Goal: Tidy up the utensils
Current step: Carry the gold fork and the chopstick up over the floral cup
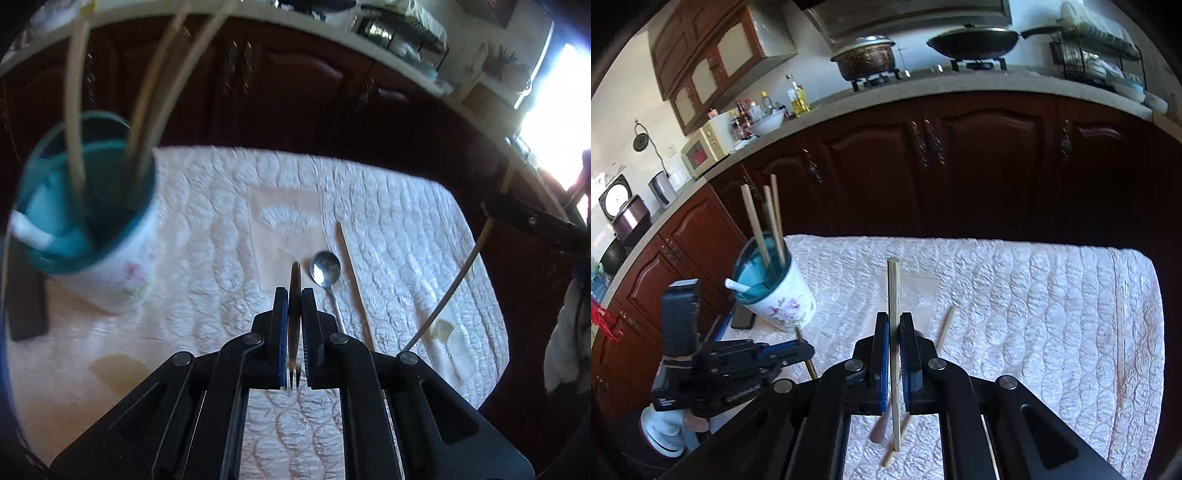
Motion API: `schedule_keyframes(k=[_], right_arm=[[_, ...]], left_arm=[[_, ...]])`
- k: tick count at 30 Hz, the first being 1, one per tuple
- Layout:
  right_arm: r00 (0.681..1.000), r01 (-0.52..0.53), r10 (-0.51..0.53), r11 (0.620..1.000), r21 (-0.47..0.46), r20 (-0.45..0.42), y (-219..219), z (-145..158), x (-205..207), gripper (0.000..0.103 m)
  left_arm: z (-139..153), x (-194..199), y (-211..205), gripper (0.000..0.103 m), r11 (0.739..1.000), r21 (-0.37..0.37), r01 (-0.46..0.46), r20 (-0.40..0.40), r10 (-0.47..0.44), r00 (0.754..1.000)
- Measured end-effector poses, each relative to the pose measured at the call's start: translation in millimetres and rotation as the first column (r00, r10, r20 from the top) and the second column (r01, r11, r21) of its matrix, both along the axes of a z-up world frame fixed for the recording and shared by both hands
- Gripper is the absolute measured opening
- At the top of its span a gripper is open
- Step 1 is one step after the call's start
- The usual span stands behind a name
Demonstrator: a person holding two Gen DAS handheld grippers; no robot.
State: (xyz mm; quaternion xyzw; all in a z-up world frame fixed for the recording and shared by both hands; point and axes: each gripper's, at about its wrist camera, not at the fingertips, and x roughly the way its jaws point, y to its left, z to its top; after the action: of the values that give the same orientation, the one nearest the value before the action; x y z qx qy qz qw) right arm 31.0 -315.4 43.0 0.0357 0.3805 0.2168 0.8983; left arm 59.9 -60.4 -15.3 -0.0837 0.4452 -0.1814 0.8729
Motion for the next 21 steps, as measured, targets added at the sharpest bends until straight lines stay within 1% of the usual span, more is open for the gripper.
schedule_keyframes(k=[6,13,21], right_arm=[[0.999,-0.026,0.026,1.000,0.010,0.041,17,18,-1,0.005],[0.994,-0.067,0.066,0.998,0.015,0.090,41,42,1,0.005],[0.986,-0.109,0.106,0.994,0.016,0.129,66,60,1,0.005]], left_arm=[[22,-5,19,0.006,0.999,-0.004,-0.038,0.047,0.038,0.998],[45,-10,29,0.006,0.998,-0.003,-0.057,0.096,0.057,0.994],[68,-19,48,0.006,0.996,-0.012,-0.087,0.147,0.088,0.985]])
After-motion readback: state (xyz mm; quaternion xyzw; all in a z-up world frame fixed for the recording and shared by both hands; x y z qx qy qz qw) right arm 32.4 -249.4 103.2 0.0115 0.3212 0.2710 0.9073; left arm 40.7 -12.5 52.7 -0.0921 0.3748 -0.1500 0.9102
